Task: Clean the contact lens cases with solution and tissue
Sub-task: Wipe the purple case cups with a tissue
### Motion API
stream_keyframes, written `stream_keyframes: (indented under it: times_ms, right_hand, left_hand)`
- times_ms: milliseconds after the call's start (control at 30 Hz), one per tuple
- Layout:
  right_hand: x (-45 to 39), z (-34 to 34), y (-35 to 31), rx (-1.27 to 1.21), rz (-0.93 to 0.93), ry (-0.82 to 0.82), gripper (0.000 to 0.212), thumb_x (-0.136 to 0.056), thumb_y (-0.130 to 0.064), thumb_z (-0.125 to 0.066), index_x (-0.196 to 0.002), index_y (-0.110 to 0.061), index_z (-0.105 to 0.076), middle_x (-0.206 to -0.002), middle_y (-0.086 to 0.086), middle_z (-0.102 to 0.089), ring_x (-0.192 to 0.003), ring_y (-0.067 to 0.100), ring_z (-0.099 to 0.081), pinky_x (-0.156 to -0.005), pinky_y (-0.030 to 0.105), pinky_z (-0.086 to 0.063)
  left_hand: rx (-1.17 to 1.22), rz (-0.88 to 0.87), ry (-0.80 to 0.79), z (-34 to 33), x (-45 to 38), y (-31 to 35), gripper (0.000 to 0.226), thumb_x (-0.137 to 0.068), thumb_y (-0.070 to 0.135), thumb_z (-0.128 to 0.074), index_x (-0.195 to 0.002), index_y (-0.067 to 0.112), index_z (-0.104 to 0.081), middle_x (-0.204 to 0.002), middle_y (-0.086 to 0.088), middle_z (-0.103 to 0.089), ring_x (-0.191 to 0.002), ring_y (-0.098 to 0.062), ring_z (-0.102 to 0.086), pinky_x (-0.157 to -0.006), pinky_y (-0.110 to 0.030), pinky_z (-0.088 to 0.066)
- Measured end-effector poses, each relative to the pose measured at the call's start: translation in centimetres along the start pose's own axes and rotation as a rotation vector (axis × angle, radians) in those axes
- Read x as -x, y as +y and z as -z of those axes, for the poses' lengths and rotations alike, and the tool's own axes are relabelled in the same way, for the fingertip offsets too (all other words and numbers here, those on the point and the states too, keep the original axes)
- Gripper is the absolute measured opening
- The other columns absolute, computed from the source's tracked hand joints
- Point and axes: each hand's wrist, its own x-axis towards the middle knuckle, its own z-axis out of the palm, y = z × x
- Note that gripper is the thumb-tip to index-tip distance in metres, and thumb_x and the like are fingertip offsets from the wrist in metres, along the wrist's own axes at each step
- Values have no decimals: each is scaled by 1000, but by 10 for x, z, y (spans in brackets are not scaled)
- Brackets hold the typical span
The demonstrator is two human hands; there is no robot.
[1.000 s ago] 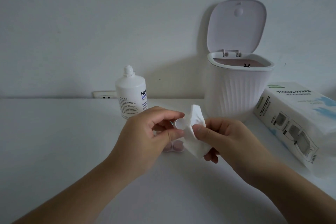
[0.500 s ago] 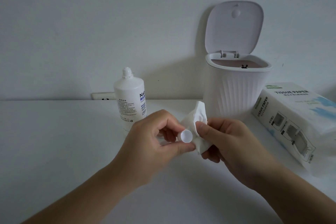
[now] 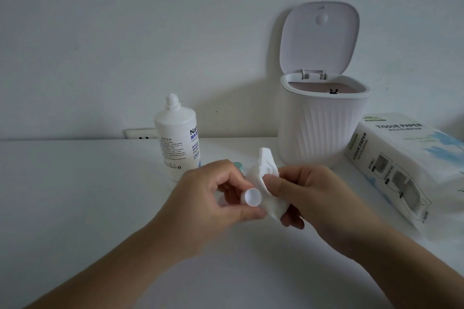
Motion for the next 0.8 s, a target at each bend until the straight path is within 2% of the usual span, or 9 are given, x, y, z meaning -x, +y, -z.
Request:
stream_keyframes:
  times_ms: [167,267,367,433,533,567,633,700,800]
  right_hand:
    - [-2,-4,4,-38,129,164,22,-92,-31,-66,-82,-16,-79,-66,10,-72,-50,13,-59,-52,23,-49]
    - [-4,-3,7,100,294,330,12,-90,-24,-69,-85,-30,-79,-70,-1,-73,-52,10,-60,-53,23,-50]
    - [-7,4,11,226,378,461,14,-88,-21,-72,-93,-34,-77,-78,-6,-74,-66,21,-64,-63,30,-55]
    - [-9,14,14,318,389,508,23,-88,-19,-72,-100,-38,-74,-70,-13,-67,-58,12,-57,-56,18,-49]
    - [-7,30,15,548,380,488,31,-91,-19,-68,-113,-40,-73,-56,-22,-56,-48,3,-48,-49,7,-37]
    - [-6,35,15,650,374,469,29,-92,-17,-67,-112,-37,-74,-60,-23,-60,-50,3,-51,-53,9,-40]
    - [-4,43,15,855,329,424,25,-94,-17,-64,-107,-33,-77,-76,-18,-68,-64,3,-59,-63,25,-52]
    - [0,49,11,1027,250,395,24,-95,-28,-52,-100,-34,-75,-80,-16,-64,-70,6,-60,-63,36,-55]
    - [10,57,6,1265,96,329,43,-90,-50,-29,-96,-35,-69,-83,-17,-57,-73,10,-60,-64,34,-55]
  left_hand:
    - [8,-7,120,-8,0,1,24,-69,29,-89,-82,27,-69,-79,6,-70,-70,-12,-66,-69,-18,-52]
    - [118,81,92,-3,0,2,25,-70,18,-92,-84,24,-73,-77,1,-72,-66,-11,-66,-67,-24,-57]
    - [167,139,69,0,-1,3,24,-77,9,-87,-89,25,-74,-75,-5,-76,-69,-15,-71,-61,-15,-52]
    - [177,173,67,2,-3,3,23,-82,9,-83,-97,24,-74,-74,-5,-77,-68,-13,-72,-53,-10,-46]
    - [213,214,66,3,-4,3,22,-84,8,-80,-103,18,-75,-70,-5,-75,-61,-10,-69,-45,-8,-41]
    - [233,224,64,4,-4,3,21,-85,7,-79,-103,16,-75,-70,-7,-74,-60,-10,-69,-45,-8,-41]
    - [290,245,55,4,-4,2,19,-85,5,-78,-102,13,-75,-72,-11,-74,-59,-10,-69,-45,-9,-42]
    - [330,259,41,5,-4,2,16,-85,6,-78,-99,13,-75,-74,-12,-75,-58,-10,-69,-46,-10,-43]
    - [353,261,13,5,-5,1,12,-85,10,-78,-96,15,-75,-77,-16,-76,-58,-11,-68,-47,-11,-44]
